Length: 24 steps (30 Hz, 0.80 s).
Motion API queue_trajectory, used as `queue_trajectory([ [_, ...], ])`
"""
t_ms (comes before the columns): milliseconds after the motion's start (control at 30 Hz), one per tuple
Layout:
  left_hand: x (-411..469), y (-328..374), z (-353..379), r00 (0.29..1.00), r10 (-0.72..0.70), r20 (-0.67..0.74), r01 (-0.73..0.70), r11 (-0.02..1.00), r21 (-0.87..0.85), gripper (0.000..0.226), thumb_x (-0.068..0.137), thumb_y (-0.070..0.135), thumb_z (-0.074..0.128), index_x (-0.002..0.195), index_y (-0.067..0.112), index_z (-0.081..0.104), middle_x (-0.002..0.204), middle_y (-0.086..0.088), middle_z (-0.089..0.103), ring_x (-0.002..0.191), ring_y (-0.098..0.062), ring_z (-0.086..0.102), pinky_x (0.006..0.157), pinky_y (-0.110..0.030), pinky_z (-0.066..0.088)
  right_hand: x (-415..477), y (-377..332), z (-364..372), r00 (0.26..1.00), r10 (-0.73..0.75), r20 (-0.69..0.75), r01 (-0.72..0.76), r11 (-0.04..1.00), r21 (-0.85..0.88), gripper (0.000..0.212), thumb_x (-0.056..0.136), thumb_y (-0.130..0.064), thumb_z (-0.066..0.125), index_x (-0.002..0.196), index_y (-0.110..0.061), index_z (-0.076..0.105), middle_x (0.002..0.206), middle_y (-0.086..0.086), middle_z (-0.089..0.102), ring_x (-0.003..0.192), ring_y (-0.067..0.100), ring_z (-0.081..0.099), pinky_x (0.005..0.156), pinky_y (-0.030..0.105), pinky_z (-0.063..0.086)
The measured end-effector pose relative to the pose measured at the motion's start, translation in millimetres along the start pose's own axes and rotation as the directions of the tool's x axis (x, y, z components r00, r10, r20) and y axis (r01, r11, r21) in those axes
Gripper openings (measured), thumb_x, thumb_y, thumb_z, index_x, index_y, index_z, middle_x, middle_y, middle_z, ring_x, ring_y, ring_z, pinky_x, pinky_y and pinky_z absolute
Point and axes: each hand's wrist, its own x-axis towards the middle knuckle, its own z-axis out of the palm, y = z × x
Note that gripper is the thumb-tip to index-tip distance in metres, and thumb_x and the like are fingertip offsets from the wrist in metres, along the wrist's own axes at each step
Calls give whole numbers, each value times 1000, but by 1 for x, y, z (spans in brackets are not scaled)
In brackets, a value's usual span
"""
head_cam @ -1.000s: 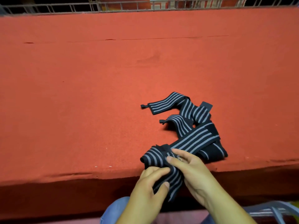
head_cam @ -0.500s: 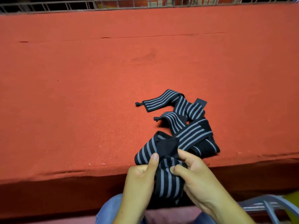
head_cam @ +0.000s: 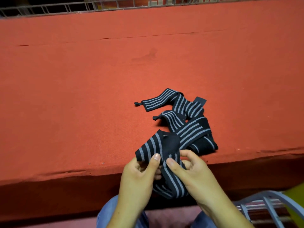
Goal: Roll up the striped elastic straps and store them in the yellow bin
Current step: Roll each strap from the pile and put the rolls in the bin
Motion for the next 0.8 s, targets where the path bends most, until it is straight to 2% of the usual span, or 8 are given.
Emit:
queue_trajectory([
  [100, -3, 4, 1, 999, 44, -5, -44, 998, 47, 13, 97, 29, 69, 102, 19, 76, 90, -2, 81, 83, -23, 79, 82, -47, 63, -2, 0, -4, 998, 2, 68, -9, 996, 93, 41, 88, -29, 80, 126, -21, 67, 103, 16, 81, 98, 34, 79, 96, 55, 61],
  [200, 3, 7, -2, 997, 2, -81, -2, 1000, 0, 15, 98, 26, 67, 101, 12, 72, 74, -7, 77, 65, -20, 74, 67, -38, 64, -4, -2, -12, 995, 6, 95, -27, 975, 220, 55, 78, -28, 80, 130, -17, 67, 106, 19, 80, 97, 30, 80, 84, 39, 63],
  [367, 18, 7, -18, 973, -138, -186, 113, 984, -137, 27, 102, 27, 63, 87, 5, 62, 70, -7, 74, 49, -11, 59, 45, -23, 51, -15, -3, -30, 994, -24, 104, -16, 930, 366, 34, 82, -26, 74, 109, -7, 81, 110, 22, 79, 95, 27, 79, 78, 28, 63],
  [467, 15, 5, -21, 976, -150, -157, 148, 989, -26, 35, 101, 31, 63, 71, 14, 55, 63, -7, 65, 43, -11, 46, 42, -23, 35, -23, -9, -39, 997, -43, 57, 10, 874, 485, 28, 87, -19, 64, 104, -1, 76, 82, 9, 78, 66, 12, 74, 58, 21, 59],
  [567, 9, 0, -21, 980, -167, -112, 173, 984, 47, 38, 97, 35, 65, 66, 15, 57, 56, -4, 52, 43, -12, 38, 45, -25, 28, -27, -13, -47, 999, -46, -1, 39, 847, 531, 25, 88, -24, 60, 99, -13, 79, 65, -4, 67, 52, 1, 62, 49, 17, 54],
  [667, 6, -5, -21, 978, -189, -89, 192, 981, 25, 35, 98, 32, 66, 71, 9, 63, 50, 0, 47, 41, -9, 34, 41, -20, 26, -28, -16, -52, 998, -65, -5, 58, 847, 528, 14, 78, -45, 81, 83, -32, 83, 65, -9, 63, 55, 1, 60, 51, 18, 53],
  [733, 4, -6, -19, 974, -209, -83, 211, 977, 14, 35, 99, 30, 65, 74, 7, 66, 49, 0, 45, 41, -9, 33, 41, -19, 24, -29, -17, -54, 995, -93, 43, 55, 839, 541, 45, 57, -60, 97, 88, -31, 81, 64, -10, 57, 53, 3, 55, 51, 21, 50],
  [800, 3, -5, -19, 970, -237, -62, 235, 971, -44, 33, 100, 28, 63, 77, 5, 65, 48, 0, 41, 41, -10, 29, 42, -21, 21, -31, -21, -52, 990, -134, 51, 85, 836, 542, 50, 59, -60, 97, 88, -24, 78, 61, -7, 50, 48, 6, 48, 47, 22, 47],
])
